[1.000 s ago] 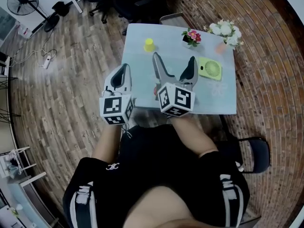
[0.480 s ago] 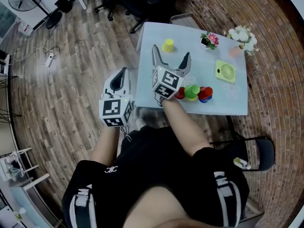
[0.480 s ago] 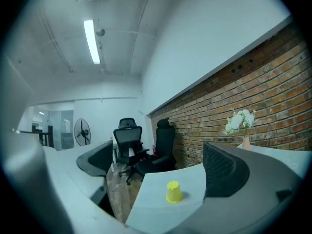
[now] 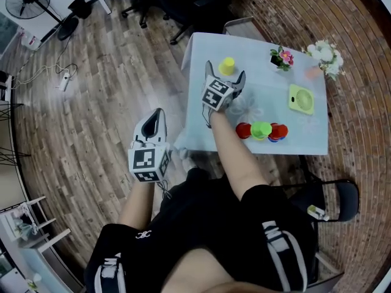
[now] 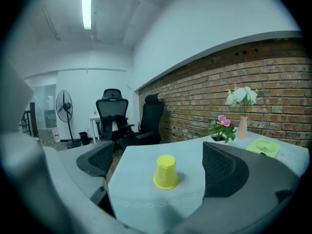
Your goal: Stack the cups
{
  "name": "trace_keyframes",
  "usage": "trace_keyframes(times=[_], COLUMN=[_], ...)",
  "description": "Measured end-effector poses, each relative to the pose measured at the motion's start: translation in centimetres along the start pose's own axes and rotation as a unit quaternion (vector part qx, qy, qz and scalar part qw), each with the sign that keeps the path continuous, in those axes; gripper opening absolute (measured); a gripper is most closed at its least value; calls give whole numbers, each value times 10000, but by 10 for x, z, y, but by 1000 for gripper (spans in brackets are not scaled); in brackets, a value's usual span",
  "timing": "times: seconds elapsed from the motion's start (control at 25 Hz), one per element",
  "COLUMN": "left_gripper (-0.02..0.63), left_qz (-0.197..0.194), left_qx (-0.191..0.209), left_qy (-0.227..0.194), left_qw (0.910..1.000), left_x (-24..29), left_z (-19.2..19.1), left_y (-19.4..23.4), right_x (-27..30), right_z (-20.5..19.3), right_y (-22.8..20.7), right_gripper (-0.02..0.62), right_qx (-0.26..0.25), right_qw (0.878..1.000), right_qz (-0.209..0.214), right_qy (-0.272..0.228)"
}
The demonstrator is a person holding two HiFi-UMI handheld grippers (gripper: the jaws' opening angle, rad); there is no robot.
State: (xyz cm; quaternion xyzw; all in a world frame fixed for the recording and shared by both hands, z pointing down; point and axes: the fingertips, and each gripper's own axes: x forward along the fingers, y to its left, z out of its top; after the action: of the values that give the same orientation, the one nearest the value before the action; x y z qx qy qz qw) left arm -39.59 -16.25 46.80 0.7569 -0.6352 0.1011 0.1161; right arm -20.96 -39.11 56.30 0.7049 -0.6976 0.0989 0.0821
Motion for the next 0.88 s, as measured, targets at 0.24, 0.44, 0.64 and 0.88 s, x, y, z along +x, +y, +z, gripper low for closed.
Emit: trace_keyframes(times=[0.24, 0.44, 0.64, 0.88], left_gripper=[2, 2, 2, 2], left_qz=[-5, -25, -45, -10], left_qx=[49, 51, 94, 33], left_qy=[192, 299, 363, 388], left_qw=[9998, 9995, 9993, 9992], left_x=[18, 33, 43, 41], left_z=[-10, -14, -17, -21], left_y=[20, 31, 36, 40], right_x=[49, 77, 93, 102], right_z=[-52, -80, -94, -103], right_y=[-13, -18, -19, -23], right_gripper=[545, 524, 494, 380], right_qx=[-187, 12, 84, -64], right_qw=[9958, 9909, 9865, 9828], right_qz=[-320, -424, -524, -742], right_qy=[836, 1274, 1547, 1692])
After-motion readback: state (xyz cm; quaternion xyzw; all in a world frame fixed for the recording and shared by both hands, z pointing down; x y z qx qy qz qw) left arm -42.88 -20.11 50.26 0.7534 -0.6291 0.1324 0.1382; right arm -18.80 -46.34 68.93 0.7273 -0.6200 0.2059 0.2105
